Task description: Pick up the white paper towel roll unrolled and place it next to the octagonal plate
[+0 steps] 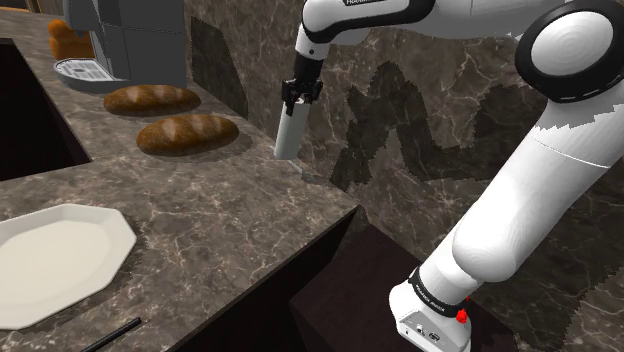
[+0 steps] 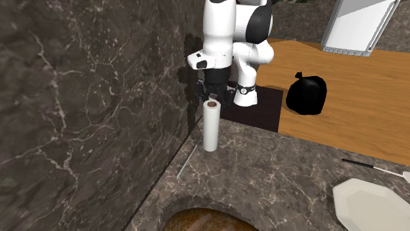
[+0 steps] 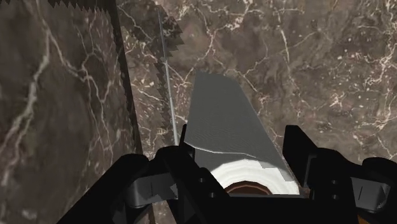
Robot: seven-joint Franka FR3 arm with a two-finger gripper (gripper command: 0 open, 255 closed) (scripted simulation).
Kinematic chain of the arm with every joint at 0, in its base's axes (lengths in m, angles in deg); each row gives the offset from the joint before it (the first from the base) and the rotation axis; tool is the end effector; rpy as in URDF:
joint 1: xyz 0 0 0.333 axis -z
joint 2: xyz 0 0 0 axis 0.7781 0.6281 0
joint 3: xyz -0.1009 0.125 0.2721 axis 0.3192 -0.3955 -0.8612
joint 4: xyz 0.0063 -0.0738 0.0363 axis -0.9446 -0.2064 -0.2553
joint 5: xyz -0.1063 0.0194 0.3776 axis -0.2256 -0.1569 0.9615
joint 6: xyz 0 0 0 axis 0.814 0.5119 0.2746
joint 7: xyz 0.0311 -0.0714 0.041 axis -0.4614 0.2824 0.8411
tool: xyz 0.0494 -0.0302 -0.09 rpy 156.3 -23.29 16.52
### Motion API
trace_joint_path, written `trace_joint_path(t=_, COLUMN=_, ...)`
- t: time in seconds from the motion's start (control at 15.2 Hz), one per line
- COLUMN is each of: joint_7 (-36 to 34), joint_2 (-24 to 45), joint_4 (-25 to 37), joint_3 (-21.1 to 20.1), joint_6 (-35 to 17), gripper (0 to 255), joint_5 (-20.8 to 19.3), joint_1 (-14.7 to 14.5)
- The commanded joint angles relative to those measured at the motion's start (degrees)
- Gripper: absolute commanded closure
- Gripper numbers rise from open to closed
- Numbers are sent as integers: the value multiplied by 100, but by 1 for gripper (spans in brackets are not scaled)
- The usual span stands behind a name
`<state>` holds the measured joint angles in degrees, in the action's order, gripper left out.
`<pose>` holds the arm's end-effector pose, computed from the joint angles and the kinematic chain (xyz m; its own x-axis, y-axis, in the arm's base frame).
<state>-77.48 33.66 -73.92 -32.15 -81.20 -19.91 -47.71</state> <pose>0.5778 -0.0152 0.4838 0.9960 -0.0882 0.0150 -0.0883 -0.9960 0.0095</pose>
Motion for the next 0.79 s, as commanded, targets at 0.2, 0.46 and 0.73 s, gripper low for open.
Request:
trace_joint_path(t=0.2, joint_7=17, joint_2=-59, joint_4=323, joint_3=5, joint_6=384, gripper=255, joint_5=4, joint_1=6)
trace_joint_path(t=0.46, joint_7=20, joint_2=-77, joint_4=610, joint_3=5, joint_6=688, gripper=255, joint_5=6, joint_1=6)
trace_joint_path(t=0.73, joint_7=23, joint_2=-74, joint_4=921, joint_3=5, joint_6=997, gripper=255, joint_5=7, joint_1=5)
